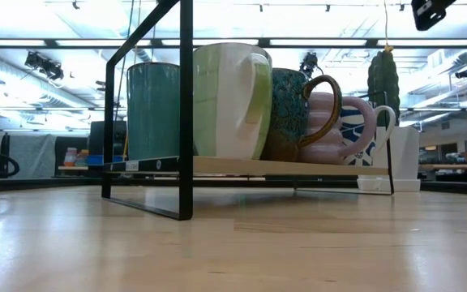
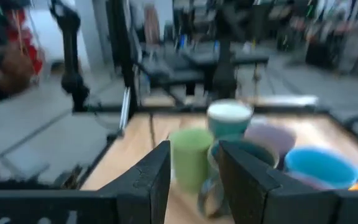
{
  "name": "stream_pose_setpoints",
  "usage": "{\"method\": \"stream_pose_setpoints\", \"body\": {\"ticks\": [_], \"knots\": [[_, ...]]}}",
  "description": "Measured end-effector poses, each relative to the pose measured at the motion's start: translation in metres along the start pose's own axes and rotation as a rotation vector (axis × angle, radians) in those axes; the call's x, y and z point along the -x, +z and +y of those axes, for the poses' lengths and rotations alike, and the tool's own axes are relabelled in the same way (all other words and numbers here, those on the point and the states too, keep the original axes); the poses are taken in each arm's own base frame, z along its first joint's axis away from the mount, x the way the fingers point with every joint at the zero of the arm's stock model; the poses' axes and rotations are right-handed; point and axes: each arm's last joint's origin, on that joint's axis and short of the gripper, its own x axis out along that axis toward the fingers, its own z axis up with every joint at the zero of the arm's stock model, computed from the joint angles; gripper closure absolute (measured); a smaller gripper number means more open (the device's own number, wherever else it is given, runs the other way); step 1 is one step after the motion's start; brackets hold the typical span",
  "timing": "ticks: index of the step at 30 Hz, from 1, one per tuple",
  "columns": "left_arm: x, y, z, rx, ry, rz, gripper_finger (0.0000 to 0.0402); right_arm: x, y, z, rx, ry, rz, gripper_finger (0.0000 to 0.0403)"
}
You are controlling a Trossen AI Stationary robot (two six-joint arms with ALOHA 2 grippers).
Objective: Place coffee mugs
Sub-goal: Return to Home Position
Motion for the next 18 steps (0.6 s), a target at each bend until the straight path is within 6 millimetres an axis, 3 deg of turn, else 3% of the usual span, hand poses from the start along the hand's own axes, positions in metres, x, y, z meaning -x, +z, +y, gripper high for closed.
{"method": "stream_pose_setpoints", "body": {"ticks": [10, 18], "knots": [[0.029, -0.060, 0.025, 0.117, -0.075, -0.265, 0.0286, 0.016, -0.028, -0.022, -0.037, -0.039, -0.204, 0.0314], [0.047, -0.103, 0.049, 0.197, 0.025, -0.341, 0.0286, 0.012, -0.054, -0.029, -0.038, -0.080, -0.242, 0.0364]]}}
